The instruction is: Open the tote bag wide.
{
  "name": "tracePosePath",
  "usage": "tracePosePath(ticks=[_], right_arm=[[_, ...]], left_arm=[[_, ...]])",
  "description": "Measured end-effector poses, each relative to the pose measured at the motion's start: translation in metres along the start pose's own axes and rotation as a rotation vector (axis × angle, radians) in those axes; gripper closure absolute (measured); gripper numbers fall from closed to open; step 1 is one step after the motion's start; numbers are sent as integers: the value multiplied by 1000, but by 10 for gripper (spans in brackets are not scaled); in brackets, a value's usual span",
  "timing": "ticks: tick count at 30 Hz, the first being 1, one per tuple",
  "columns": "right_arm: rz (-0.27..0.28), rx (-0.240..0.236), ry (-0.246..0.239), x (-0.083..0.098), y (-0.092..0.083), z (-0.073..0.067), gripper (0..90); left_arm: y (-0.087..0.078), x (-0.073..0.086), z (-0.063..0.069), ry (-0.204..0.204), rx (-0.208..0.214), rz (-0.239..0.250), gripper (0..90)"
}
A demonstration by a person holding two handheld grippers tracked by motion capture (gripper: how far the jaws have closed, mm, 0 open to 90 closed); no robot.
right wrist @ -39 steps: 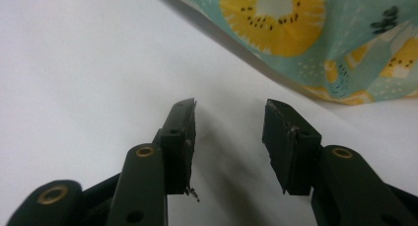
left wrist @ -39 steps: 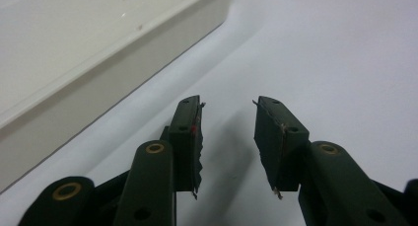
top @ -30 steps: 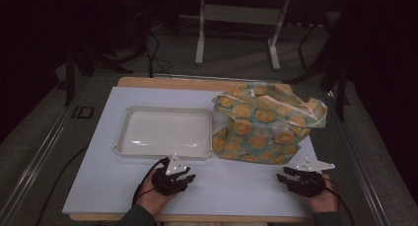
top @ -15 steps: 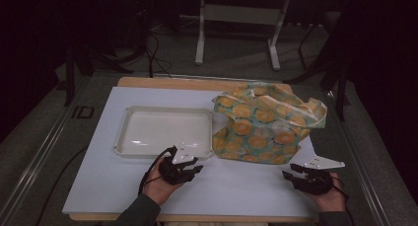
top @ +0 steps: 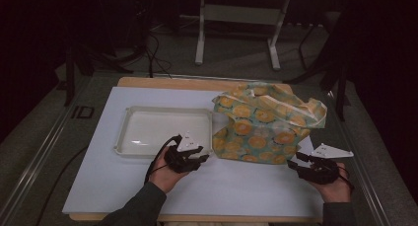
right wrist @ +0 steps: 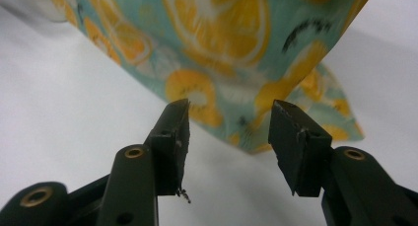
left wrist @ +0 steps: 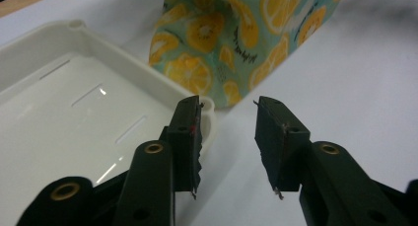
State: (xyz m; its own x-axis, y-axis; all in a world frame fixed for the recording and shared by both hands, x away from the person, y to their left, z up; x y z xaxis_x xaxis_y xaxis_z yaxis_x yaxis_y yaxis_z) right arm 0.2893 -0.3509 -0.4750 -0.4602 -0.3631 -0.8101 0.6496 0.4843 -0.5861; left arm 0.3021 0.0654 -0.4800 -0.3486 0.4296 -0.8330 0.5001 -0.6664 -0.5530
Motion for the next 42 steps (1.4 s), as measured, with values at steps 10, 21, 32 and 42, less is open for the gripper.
tracePosePath(ticks=[10, 21, 32, 42], right_arm=[[49, -17, -12, -19, -4, 1, 469], [62, -27, -40, -36, 3, -6, 549], [82, -28, -53, -38, 1, -9, 840], [120, -22, -55, -35, -12, -11, 896]], left_arm=[[17, -27, 1, 10, 33, 15, 583], [39, -51, 14, 56, 57, 20, 578], [56, -66, 25, 79, 16, 9, 693], [45, -70, 35, 111, 2, 65, 889]])
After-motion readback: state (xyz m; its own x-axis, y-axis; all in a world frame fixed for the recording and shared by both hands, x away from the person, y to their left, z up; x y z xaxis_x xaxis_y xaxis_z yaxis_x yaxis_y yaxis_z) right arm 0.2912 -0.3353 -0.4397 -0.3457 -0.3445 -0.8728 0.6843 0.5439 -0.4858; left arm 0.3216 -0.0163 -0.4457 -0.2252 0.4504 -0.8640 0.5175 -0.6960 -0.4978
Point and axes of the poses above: each handheld gripper's, and its own axes: y roughly forward along the jaws, x roughly out of its underside, z roughly to its right, the point moved 1 cm from there along y, roughly forward along the jaws, and after that the axes turned 4 degrees about z, right-handed, at the moved point
